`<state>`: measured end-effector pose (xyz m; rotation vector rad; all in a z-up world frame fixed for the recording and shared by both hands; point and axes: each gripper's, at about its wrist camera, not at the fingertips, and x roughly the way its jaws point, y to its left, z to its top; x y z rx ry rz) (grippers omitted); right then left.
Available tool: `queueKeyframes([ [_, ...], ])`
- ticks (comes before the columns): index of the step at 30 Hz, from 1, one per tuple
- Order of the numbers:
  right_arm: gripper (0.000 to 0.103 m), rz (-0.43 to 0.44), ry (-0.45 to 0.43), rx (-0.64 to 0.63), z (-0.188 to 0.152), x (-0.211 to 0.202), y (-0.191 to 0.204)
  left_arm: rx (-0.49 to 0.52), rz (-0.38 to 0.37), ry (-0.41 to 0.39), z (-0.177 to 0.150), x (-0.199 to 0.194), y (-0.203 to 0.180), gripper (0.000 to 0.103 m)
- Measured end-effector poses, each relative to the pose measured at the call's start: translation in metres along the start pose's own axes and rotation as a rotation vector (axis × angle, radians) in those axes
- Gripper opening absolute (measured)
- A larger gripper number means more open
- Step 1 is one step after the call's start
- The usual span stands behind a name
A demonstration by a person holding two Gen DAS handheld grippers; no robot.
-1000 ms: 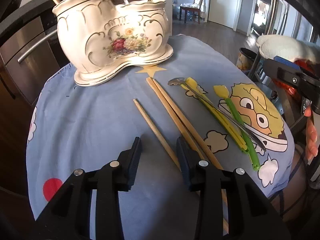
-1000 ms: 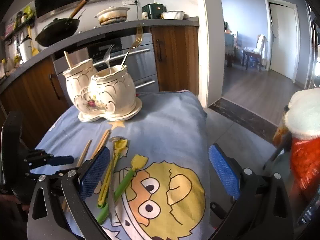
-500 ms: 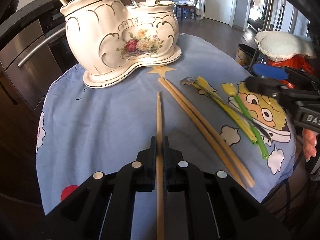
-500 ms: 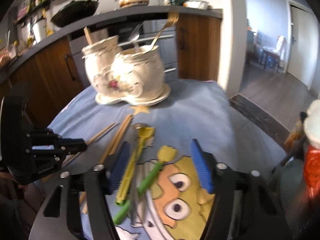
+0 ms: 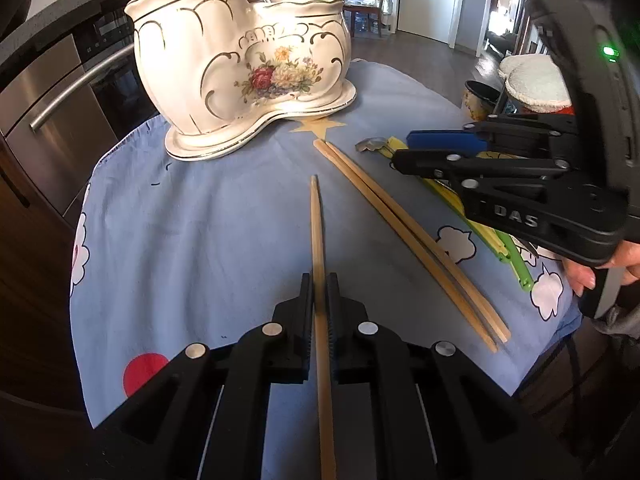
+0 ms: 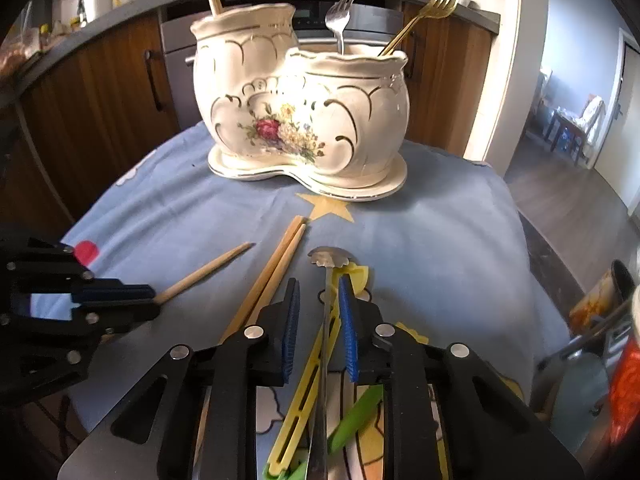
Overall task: Organize utensils
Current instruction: 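Grasp a wooden chopstick with the left tool while the right tool grasps the silver spoon, then carry the chopstick over the taller cup with the left tool while the right carries the spoon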
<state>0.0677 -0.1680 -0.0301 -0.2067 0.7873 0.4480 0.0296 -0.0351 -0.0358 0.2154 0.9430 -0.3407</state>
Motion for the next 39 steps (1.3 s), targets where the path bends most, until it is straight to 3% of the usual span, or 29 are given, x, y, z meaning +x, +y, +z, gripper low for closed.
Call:
queueKeyframes([
  [6, 0.014, -0.062, 0.011, -0.050, 0.003, 0.011, 0.009, -0.003, -0.004, -0.004, -0.002, 0.001, 0.001, 0.007],
  [8, 0.006, -0.091, 0.013, -0.069, 0.006, 0.014, 0.012, -0.005, -0.004, -0.004, -0.002, 0.001, 0.001, 0.007],
  [14, 0.004, -0.076, -0.024, -0.070, 0.005, 0.006, 0.014, 0.010, 0.001, -0.014, -0.003, 0.000, -0.001, 0.007],
  [29, 0.004, -0.029, -0.268, 0.038, 0.001, -0.073, -0.014, -0.006, 0.009, -0.125, -0.001, -0.028, 0.007, 0.006],
  [39, 0.004, -0.024, -0.425, 0.072, 0.002, -0.123, -0.026, -0.033, -0.027, -0.307, 0.003, -0.060, 0.019, 0.006],
])
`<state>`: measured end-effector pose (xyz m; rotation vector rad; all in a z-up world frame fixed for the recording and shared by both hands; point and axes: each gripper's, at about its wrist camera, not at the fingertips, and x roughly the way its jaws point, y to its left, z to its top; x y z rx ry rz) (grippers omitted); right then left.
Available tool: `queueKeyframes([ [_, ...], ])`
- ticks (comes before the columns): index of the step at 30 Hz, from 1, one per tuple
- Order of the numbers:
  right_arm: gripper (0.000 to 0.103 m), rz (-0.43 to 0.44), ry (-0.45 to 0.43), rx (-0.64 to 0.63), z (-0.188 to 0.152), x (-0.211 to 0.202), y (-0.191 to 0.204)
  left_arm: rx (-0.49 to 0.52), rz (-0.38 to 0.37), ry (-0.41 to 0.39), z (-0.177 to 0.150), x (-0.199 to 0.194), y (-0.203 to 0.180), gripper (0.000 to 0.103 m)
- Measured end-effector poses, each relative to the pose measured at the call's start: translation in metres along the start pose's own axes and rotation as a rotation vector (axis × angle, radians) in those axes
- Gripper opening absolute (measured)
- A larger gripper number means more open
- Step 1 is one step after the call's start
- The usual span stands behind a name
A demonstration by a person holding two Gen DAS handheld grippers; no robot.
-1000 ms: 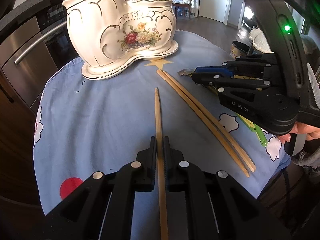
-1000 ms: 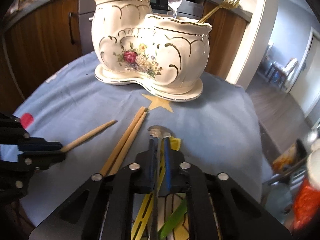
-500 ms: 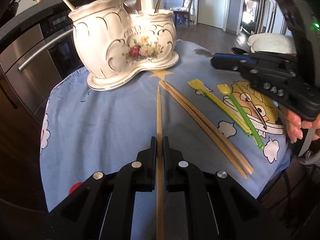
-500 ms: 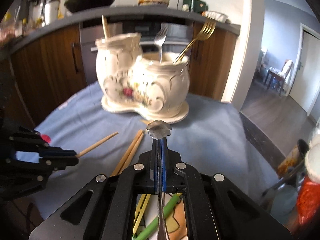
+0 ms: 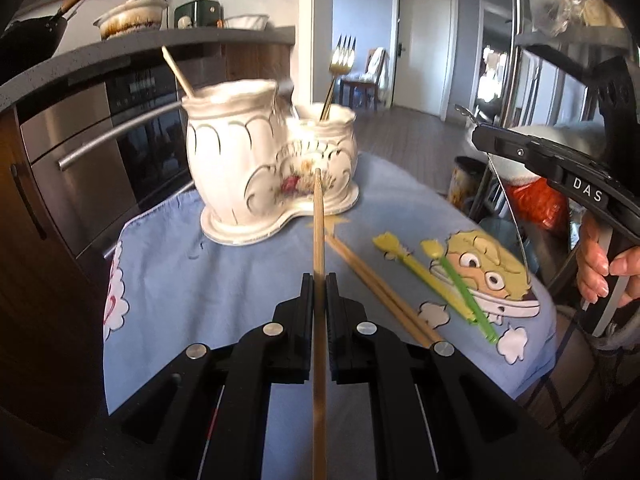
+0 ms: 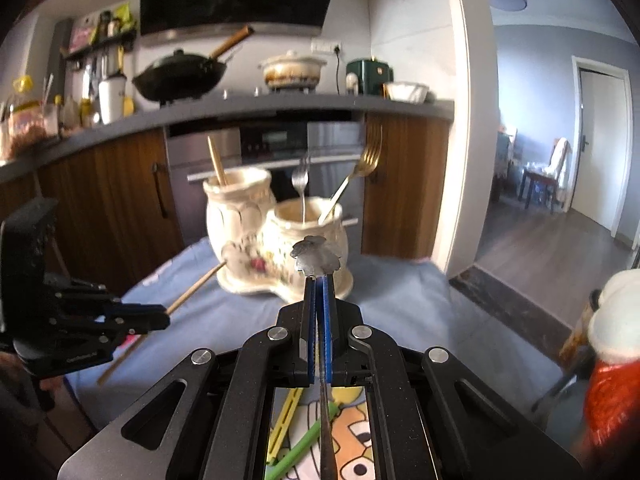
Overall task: Organize utensils
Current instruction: 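Carry the chopstick over the taller cup with the left tool while the right carries the spoon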
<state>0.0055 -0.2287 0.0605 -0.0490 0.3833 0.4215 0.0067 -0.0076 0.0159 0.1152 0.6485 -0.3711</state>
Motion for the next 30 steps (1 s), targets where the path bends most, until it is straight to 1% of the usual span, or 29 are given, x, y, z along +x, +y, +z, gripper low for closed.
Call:
queueKeyframes([
  [4, 0.004, 0.015, -0.046, 0.000, 0.007, -0.005, 0.001, 0.002, 0.000, -0.054, 0.003, -0.007, 0.003, 0.006],
  [10, 0.004, 0.039, -0.062, 0.004, 0.021, 0.012, 0.002, -0.017, -0.004, -0.111, 0.011, -0.010, 0.012, 0.006],
  [14, 0.004, 0.048, -0.074, 0.025, 0.030, 0.023, 0.001, -0.008, 0.003, -0.171, 0.020, -0.016, 0.018, 0.006],
  [19, 0.004, 0.072, -0.107, 0.054, 0.048, 0.037, -0.003, 0.002, 0.020, -0.249, 0.044, -0.025, 0.029, 0.006],
  [25, 0.004, 0.104, -0.172, 0.093, 0.078, 0.055, -0.007, -0.011, 0.036, -0.327, 0.078, -0.029, 0.045, 0.006],
  [30, 0.004, 0.105, -0.217, 0.120, 0.104, 0.075, -0.010, -0.025, 0.025, -0.379, 0.109, -0.024, 0.053, 0.006],
])
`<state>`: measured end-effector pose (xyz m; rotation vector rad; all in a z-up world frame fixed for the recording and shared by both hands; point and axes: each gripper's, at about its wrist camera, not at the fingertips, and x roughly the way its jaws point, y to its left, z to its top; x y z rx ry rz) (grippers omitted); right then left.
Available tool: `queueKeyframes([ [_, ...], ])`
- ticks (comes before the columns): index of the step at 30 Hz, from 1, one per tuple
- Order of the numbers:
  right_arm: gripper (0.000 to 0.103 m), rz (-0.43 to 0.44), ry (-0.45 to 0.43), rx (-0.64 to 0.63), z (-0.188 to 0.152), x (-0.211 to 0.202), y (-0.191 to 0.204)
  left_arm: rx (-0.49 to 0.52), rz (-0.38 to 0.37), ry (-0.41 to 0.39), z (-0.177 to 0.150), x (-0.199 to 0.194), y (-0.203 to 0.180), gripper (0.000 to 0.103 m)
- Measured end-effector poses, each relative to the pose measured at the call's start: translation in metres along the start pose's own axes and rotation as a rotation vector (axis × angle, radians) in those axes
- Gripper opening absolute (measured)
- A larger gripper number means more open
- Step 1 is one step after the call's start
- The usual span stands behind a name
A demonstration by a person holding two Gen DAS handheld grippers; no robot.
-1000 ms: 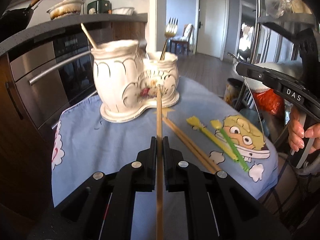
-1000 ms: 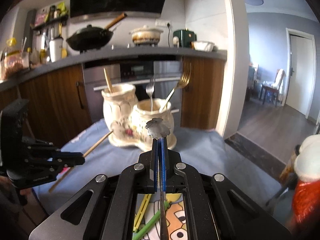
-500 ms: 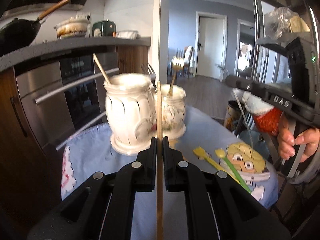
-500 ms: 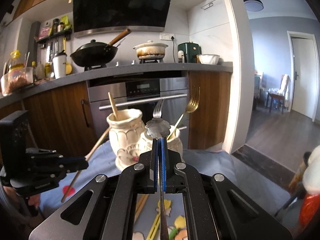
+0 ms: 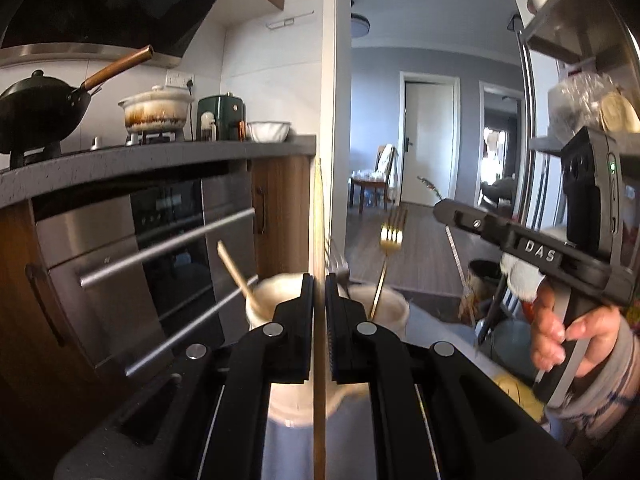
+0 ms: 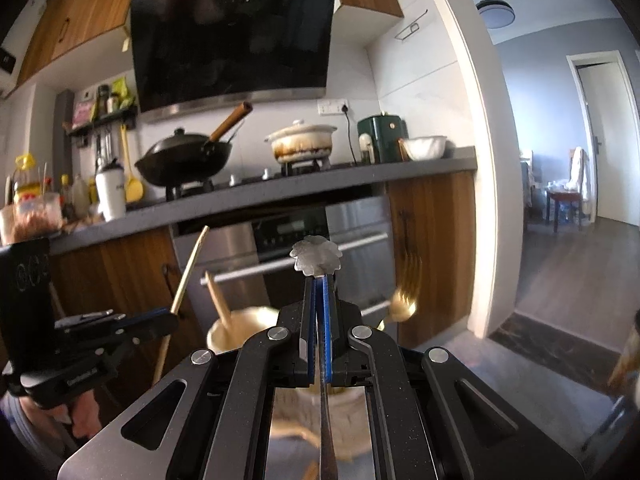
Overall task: Organize utensils
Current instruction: 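Carry the chopstick over the taller cup with the left tool while the right carries the spoon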
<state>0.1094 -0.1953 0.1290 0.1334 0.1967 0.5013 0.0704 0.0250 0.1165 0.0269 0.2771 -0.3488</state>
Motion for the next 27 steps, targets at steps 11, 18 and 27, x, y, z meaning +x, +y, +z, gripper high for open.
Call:
queueKeyframes([
  [11, 0.004, -0.026, -0.075, 0.048, 0.015, 0.042, -0.008, -0.046, 0.022, -0.098, 0.036, 0.036, 0.009, 0.006],
  [18, 0.004, -0.053, -0.090, 0.080, 0.009, 0.059, -0.016, -0.050, 0.018, -0.145, 0.045, 0.039, 0.007, 0.006],
  [27, 0.004, -0.093, -0.161, 0.063, 0.002, 0.067, -0.015, -0.040, 0.073, -0.232, 0.051, 0.033, 0.006, 0.006],
])
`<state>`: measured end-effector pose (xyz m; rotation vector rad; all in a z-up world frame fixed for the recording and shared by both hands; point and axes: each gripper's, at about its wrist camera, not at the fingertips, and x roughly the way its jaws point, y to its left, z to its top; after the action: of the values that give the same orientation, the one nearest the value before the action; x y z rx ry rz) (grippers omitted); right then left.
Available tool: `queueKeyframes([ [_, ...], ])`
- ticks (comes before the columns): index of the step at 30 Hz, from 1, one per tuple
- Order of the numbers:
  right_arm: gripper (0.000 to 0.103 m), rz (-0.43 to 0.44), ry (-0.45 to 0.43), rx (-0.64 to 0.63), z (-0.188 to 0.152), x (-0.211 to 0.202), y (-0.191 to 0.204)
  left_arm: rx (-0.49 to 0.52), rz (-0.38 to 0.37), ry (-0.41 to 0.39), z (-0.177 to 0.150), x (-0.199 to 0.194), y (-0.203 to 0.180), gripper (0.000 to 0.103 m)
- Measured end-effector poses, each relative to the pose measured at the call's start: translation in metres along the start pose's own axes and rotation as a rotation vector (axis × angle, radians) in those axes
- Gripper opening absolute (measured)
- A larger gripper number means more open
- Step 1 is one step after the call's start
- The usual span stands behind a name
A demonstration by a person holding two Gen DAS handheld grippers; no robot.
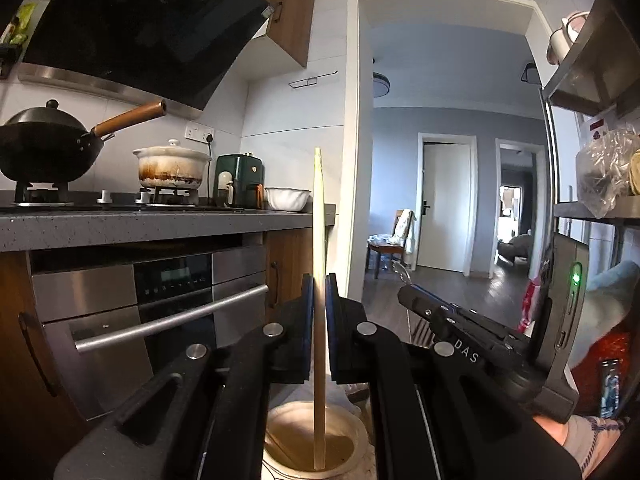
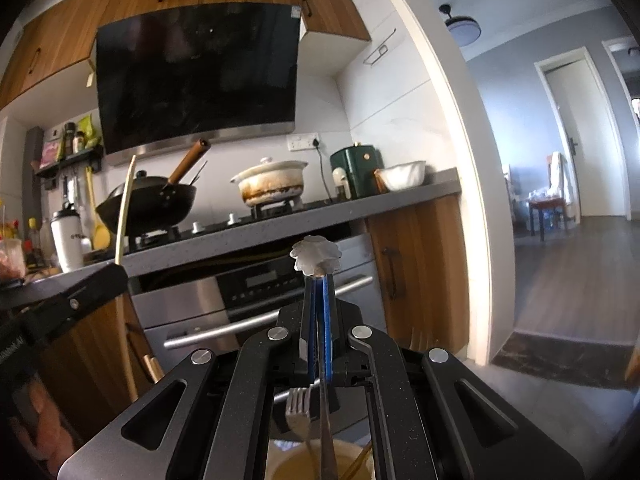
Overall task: Organize utensils
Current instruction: 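Carry the chopstick over the taller cup with the left tool while the right carries the spoon, then drop the chopstick in the taller cup with the left tool while the right drops the spoon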
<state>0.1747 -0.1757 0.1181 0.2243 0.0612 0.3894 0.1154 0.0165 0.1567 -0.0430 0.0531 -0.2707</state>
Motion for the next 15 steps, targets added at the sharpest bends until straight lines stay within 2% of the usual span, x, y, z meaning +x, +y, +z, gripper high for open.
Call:
queueKeyframes([
  [4, 0.004, -0.027, -0.013, -0.028, -0.012, 0.004, 0.002, 0.026, 0.022, 0.009, -0.011, 0.010, -0.001, 0.006],
  [8, 0.004, -0.047, 0.049, -0.051, -0.026, 0.009, 0.000, 0.011, 0.021, 0.059, -0.026, 0.017, 0.003, 0.006],
  [15, 0.004, -0.097, 0.134, -0.037, -0.039, -0.013, -0.010, -0.033, 0.010, 0.129, -0.057, 0.007, 0.010, 0.006],
])
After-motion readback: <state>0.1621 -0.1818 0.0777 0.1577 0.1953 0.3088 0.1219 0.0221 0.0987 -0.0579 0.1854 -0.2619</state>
